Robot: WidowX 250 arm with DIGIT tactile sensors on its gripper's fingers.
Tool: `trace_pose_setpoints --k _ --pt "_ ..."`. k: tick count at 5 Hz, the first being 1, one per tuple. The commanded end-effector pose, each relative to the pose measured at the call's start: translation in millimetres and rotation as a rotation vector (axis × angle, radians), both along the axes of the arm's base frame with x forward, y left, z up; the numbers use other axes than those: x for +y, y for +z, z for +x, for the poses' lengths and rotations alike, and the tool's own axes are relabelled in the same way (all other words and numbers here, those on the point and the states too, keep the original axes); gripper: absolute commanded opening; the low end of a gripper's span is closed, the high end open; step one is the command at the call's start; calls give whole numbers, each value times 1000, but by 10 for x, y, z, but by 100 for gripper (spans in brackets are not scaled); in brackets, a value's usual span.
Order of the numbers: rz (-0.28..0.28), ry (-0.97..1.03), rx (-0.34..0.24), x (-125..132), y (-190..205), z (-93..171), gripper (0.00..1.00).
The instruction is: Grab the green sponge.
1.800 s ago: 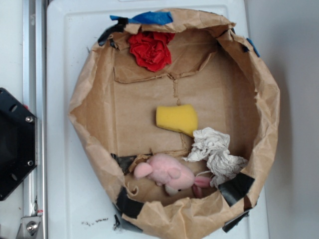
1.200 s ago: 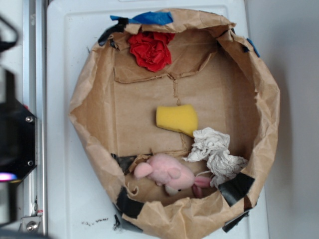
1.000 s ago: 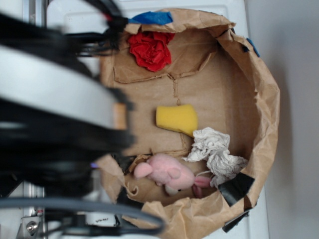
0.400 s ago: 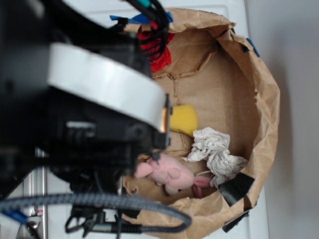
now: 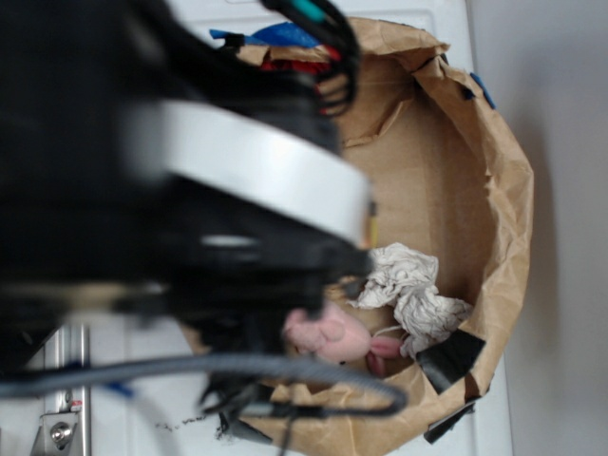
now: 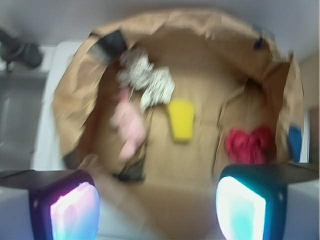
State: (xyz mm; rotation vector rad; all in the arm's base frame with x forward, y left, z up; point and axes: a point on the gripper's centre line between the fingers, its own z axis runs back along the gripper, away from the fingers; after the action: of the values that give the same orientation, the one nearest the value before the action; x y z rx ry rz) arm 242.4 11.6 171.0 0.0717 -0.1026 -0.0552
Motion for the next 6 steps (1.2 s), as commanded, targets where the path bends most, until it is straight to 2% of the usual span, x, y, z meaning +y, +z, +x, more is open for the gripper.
trace_pose_setpoints --k 1,2,3,4,5,6 --pt "59 -31 -57 224 -413 211 100" --pt "32 -87 -23 310 -756 242 100" --pt "-9 -147 -3 275 -1023 282 100" --pt "-15 -168 14 269 -1217 276 100" --pt "-18 -178 39 243 -1379 228 63" --pt "-13 -170 30 248 -1390 218 0"
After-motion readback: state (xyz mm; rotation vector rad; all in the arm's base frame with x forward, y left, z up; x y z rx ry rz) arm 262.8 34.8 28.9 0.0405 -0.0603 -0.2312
